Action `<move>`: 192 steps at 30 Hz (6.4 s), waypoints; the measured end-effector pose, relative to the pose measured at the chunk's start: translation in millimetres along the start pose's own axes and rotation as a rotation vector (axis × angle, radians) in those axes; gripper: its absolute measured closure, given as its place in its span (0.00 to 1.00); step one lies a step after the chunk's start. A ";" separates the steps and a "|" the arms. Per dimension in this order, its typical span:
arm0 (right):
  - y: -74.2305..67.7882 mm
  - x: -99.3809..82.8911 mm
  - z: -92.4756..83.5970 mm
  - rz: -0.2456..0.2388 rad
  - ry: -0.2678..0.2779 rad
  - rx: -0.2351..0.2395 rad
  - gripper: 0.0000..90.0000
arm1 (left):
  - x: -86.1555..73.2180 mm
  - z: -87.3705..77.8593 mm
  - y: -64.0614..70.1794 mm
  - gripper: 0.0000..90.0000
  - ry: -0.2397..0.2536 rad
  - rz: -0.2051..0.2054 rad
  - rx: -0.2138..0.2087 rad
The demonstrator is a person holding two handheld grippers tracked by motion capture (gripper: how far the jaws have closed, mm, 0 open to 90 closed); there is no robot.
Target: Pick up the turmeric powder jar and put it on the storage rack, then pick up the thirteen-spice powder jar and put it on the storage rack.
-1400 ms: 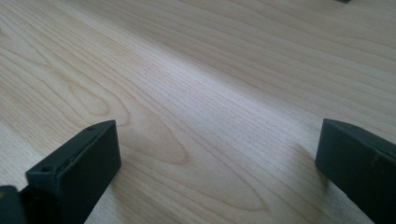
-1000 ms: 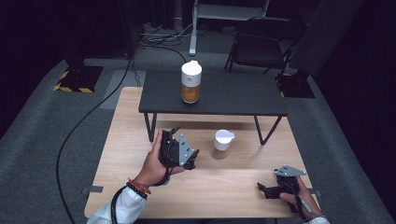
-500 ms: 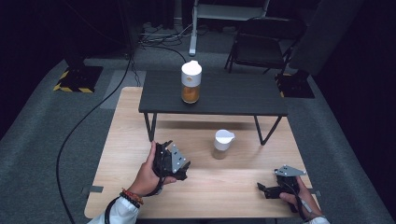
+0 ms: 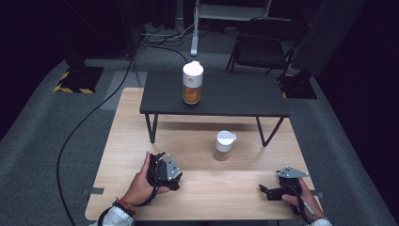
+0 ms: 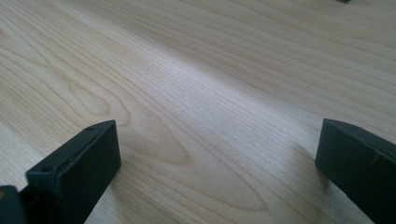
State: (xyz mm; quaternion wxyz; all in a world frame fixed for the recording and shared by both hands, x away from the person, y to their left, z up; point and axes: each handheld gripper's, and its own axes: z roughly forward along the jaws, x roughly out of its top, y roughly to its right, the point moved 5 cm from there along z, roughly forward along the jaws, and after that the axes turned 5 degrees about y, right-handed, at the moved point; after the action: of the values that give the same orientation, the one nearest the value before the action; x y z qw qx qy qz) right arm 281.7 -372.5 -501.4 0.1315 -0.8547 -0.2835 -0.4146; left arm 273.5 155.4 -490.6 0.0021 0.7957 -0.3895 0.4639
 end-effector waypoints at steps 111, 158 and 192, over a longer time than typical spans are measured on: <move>-26.2 33.2 -21.5 -0.069 0.181 0.000 0.01 | -39.0 -4.9 -54.0 0.00 -0.068 -0.293 -0.216; -54.4 87.6 61.4 -0.093 0.176 0.133 0.01 | -39.0 -4.8 -54.2 0.00 -0.068 -0.290 -0.217; -73.7 108.3 109.1 -0.036 0.196 0.106 0.02 | -39.1 -4.7 -54.4 0.00 -0.067 -0.290 -0.219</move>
State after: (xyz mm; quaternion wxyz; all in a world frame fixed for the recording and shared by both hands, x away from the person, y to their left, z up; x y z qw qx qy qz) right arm 360.8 -222.3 -485.2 0.1961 -0.7966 -0.3059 -0.4830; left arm 293.5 219.1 -497.3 0.1426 0.8536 -0.3188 0.3866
